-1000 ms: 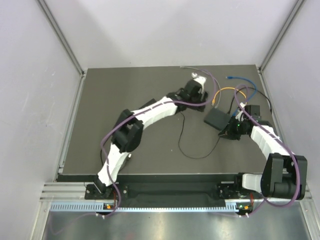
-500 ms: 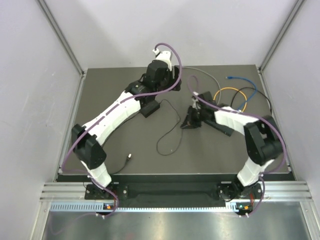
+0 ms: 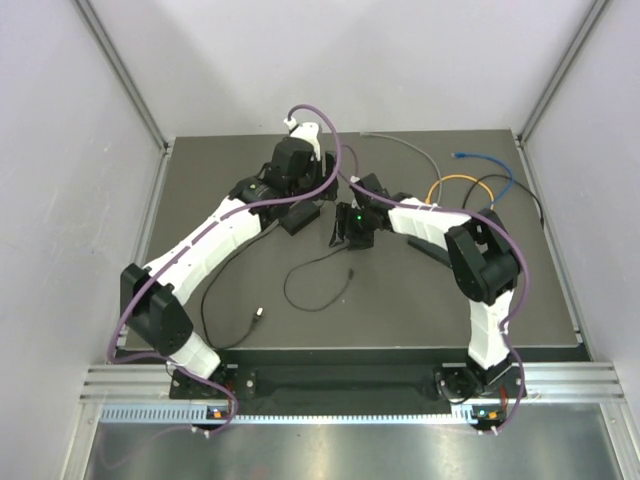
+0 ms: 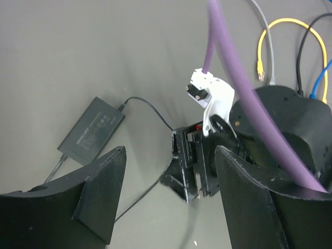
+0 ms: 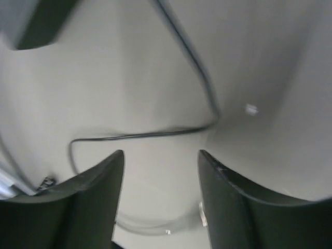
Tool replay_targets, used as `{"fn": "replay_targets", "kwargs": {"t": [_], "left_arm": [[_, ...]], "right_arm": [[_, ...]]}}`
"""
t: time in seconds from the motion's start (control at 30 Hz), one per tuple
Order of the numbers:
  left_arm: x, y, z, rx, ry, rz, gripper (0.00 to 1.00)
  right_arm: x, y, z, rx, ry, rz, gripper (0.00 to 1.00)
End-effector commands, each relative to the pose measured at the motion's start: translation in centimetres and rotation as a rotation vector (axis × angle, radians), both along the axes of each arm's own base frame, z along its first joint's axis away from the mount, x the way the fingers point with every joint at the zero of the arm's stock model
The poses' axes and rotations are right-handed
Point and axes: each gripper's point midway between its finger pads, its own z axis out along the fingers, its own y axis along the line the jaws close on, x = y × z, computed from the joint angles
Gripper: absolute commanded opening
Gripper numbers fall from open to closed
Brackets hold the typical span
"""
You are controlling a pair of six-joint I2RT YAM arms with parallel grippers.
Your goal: Pull the plug from the switch port
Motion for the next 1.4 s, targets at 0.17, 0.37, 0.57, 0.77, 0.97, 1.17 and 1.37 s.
{"fn": "replay_targets", "kwargs": {"t": [0.17,0.37,0.57,0.77,0.97,1.17,1.37], "left_arm": [[-1.0,0.1,2.4,-0.060,-0.052,-0.043,0.74],[-1.6,-1.3,1.4,-0.105,-0.025,-0.112,0.74],[-2.1,-2.9,0.8,-0.147,0.008,-0.185,0.73],[-2.2,-3.7,0.7,-0.163,0.018,-0.223,0.73],[-2.3,-3.6,0.5,-0.160,0.018,-0.225,0.73],[-2.3,-4.0,0.2,-0.165,0.027,-0.242,0.73],[-2.3,-4.2,0.6,-0.168,0.022,-0.253,0.73]], "right_arm": [[1.3,-8.8,4.3,-0.195,-0.145,-0.080,0.67],[4.6,-17.2,6.3,-0.299,-0.195,-0.246,0.66],[9.1,-21.4,6.4,-0.399,-0.187,-0.422,0.68],[11.7,-23.2,4.9,-0.474,-0.145,-0.546,0.59],[11.3,-25.5,3.9,-0.572,-0.139,-0.636,0.57],[11.3,-26.6,2.2,-0.574,-0.091,-0.640,0.53],[11.7,-26.2,0.8,-0.545,-0.073,-0.575,0.50]]}}
